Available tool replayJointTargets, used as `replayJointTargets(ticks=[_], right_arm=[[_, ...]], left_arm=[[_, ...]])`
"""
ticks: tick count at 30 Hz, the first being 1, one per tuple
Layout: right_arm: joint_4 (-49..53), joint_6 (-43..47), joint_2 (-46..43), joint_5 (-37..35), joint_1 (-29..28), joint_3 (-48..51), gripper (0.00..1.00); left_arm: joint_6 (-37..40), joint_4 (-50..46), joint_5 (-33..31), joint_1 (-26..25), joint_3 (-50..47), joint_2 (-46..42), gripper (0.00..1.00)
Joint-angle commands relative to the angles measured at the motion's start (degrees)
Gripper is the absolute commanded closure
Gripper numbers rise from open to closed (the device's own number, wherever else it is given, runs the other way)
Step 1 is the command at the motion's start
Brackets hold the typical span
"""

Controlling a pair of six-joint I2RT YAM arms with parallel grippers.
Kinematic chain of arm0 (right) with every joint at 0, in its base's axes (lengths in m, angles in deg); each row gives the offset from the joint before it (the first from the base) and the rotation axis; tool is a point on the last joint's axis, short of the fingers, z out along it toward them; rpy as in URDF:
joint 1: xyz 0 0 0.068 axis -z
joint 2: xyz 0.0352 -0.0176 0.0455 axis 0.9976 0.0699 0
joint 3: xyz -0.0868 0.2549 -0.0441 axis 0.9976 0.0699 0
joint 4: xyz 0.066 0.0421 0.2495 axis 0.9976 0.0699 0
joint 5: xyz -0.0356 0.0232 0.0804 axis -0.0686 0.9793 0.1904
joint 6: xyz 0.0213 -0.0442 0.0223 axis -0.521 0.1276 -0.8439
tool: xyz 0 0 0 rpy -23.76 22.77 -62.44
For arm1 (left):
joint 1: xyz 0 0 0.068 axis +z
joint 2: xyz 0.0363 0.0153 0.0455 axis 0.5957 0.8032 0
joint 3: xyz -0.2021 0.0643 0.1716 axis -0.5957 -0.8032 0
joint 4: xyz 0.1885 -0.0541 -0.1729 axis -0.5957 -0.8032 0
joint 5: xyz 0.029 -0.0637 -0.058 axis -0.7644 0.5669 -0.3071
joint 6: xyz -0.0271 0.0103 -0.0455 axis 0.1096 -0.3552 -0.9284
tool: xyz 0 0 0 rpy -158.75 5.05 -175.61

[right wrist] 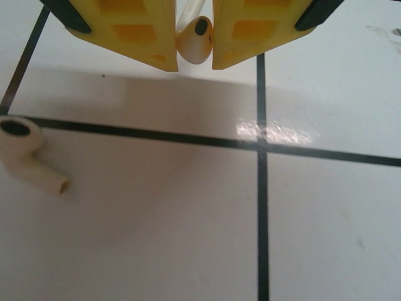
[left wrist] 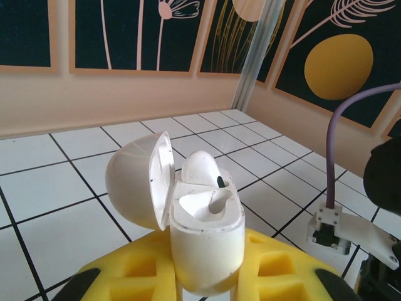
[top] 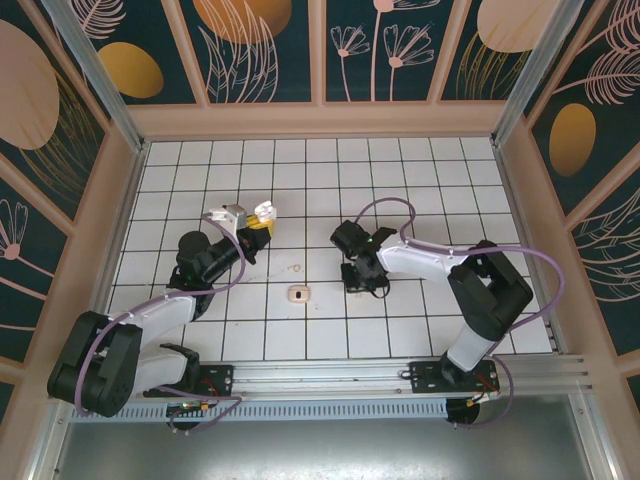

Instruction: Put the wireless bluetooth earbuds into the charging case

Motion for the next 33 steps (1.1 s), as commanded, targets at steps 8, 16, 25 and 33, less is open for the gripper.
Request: replayJointTargets(ticks=[8,16,25,33], right_arm=[[1.96,-0.32,-0.87,-0.81,-0.62,2.45,0.77],[10.37,-2.01,-1.97,0.19,-0.08,-3.21,0.66],[12.25,-15.43,-9.44,12.01,6.26,-0.96,0.63],[9.12,-16.06,-5.4,14.54,7.5,1.51,0.63]], left_arm=[[0.6,1.99,1.29,0.24,1.83,0.62,0.89],[0.79,2.03,1.28,0.24,1.86,0.6,0.89],[0.93,1.81,1.27,0.26,1.82,0.66,0.89],[0.38,2.69,1.54,0.27,1.53,1.02,0.89]])
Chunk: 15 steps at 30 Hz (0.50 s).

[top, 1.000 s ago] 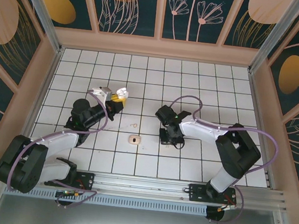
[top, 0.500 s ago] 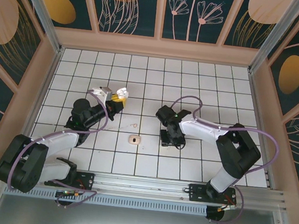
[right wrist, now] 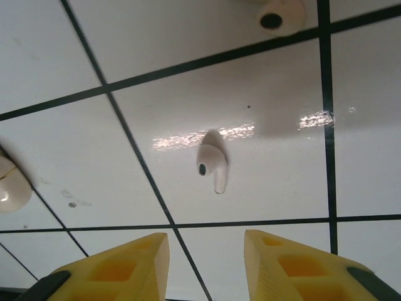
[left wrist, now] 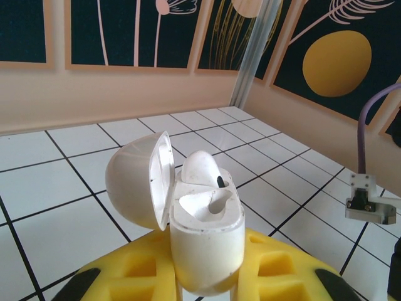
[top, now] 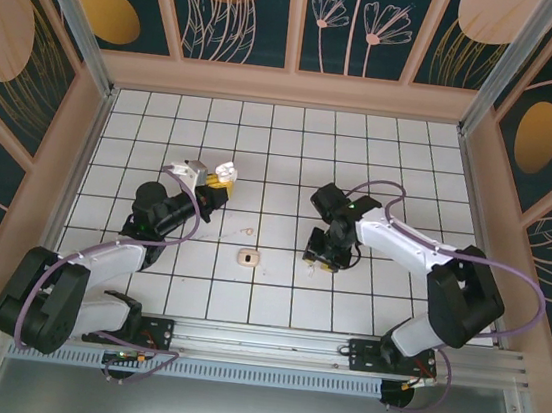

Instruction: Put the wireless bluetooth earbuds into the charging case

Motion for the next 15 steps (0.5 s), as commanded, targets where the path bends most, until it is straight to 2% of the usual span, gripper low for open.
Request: replayJointTargets(ticks=[1,15], right_arm=[[-0.88,-1.5,2.74,1.76,0.38,1.28,0.63],[-3.42,1.53,9.16,0.67,0.55,-1.87,0.68]], left_arm=[[0.35,2.56,1.08,0.26,1.23,0.14,0.89],[0.56,2.12,0.68,0.26,0.89,-0.47,0.89]])
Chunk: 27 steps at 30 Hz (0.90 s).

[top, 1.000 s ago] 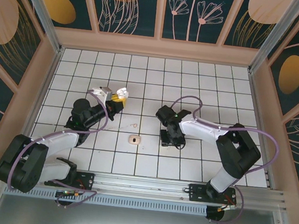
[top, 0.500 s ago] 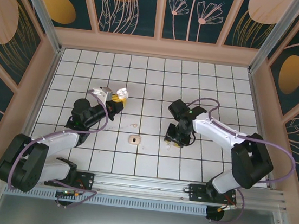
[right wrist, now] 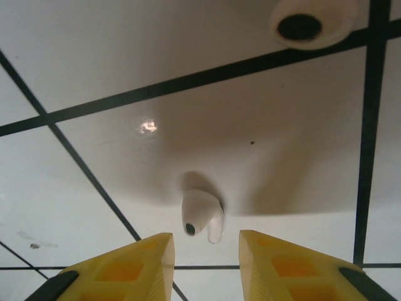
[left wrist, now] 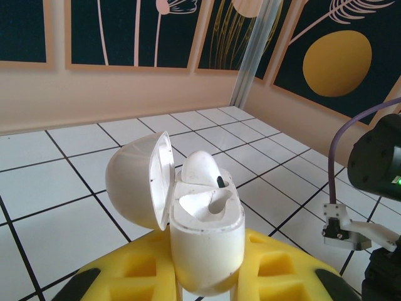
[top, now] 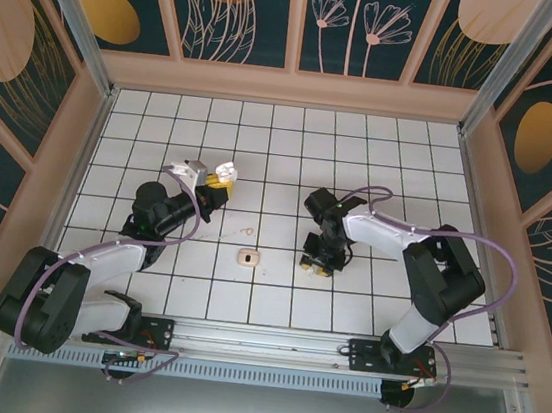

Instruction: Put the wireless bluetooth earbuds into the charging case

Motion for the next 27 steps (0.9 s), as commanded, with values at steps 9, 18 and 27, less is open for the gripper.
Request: replayJointTargets(ticks=[9,18,27], right_arm=[[-0.35,2.51,3.23,-1.9,0.38,-3.45,0.71],[-0.05,2.95,4.39,-2.14,0.12,-3.11,0.71],[-0.3,3.36,5.37,-2.83,0.05,-2.05,0.74]], left_arm=[[0.66,2.02,0.77,0.29,0.84,-0.38,0.89],[0.72,1.86,0.69,0.27,0.76,-0.47,0.89],[0.77,1.91,0.69,0.22,0.75,-0.48,0.89]])
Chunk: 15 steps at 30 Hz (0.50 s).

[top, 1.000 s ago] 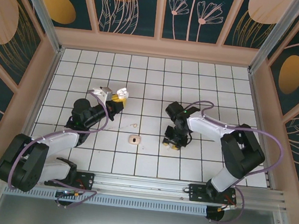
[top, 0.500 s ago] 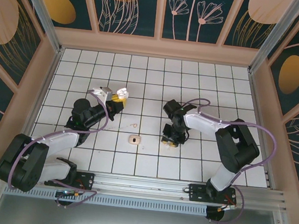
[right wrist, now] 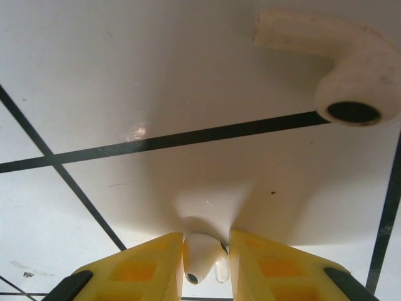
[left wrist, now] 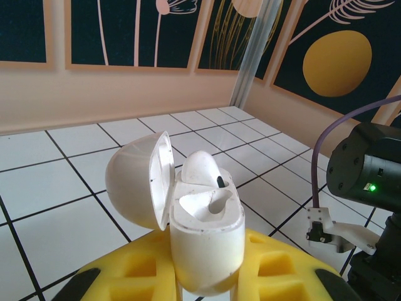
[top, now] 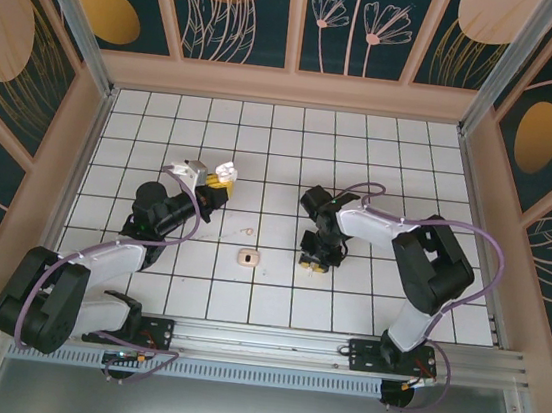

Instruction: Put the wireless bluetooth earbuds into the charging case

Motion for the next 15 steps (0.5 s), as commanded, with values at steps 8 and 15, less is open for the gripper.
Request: replayJointTargets(ticks=[8,15], right_arm=[[-0.19,1.46,0.72,-2.89,-0.34,0.74,0.79],[-3.19,1.26,-4.75,-6.29,-0.91,0.5,0.81]], left_arm=[[0.79,1.83,0.82,0.26,0.76,-0.47,0.89],[0.36,3.96,2.93,0.12,0.75,0.43,0.89]])
